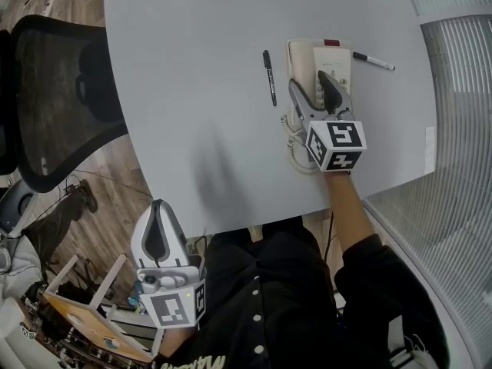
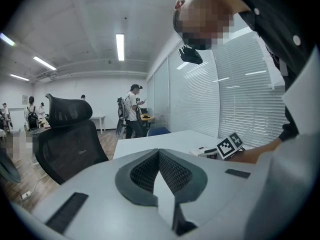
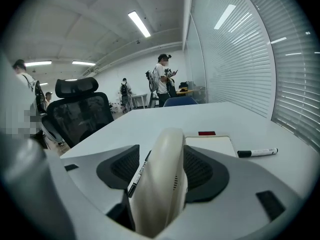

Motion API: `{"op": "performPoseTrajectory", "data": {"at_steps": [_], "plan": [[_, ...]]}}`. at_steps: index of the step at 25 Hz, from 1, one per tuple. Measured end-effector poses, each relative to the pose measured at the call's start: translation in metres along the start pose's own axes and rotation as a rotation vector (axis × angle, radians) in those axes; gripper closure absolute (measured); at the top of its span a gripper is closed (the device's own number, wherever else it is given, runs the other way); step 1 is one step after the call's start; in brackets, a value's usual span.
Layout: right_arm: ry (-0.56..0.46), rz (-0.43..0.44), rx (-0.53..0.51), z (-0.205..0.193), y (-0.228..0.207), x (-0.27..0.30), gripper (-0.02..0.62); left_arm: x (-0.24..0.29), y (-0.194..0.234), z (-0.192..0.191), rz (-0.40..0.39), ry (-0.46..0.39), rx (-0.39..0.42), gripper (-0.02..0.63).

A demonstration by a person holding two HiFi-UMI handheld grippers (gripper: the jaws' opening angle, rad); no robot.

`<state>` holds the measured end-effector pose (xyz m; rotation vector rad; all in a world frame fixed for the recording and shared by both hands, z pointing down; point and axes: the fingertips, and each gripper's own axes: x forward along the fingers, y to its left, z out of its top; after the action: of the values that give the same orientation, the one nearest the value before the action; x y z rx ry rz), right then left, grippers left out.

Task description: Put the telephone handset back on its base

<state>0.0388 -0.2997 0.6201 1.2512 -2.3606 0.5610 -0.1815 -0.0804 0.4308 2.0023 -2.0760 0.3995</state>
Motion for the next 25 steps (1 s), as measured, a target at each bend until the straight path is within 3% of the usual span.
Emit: {"op": "performPoseTrajectory", "data": {"at_steps": [6, 8, 10, 13, 25], "plan": [[-0.087, 0.074, -0.01, 0.024, -0.002, -0.024, 0.325, -0.005, -0.002, 0.009, 0.006, -0.049, 0.005, 0.592], [-0.11, 0.06, -0.03, 0.034, -0.001, -0.039, 0.341, -0.009, -0.002, 0.016, 0.009, -0.07, 0.002, 0.592], [-0.138, 0.017, -0.061, 0.044, -0.002, -0.06, 0.464, -0.016, -0.002, 0.022, 0.009, -0.08, 0.002, 0.592], [-0.186, -0.003, -0.087, 0.062, -0.002, -0.091, 0.523, -0.022, -0.003, 0.032, 0.002, -0.11, 0.006, 0.592], [-0.327, 0.034, -0.073, 0.114, 0.02, -0.196, 0.563, -0.038, -0.005, 0.058, -0.025, -0.207, 0.023, 0.592]]}}
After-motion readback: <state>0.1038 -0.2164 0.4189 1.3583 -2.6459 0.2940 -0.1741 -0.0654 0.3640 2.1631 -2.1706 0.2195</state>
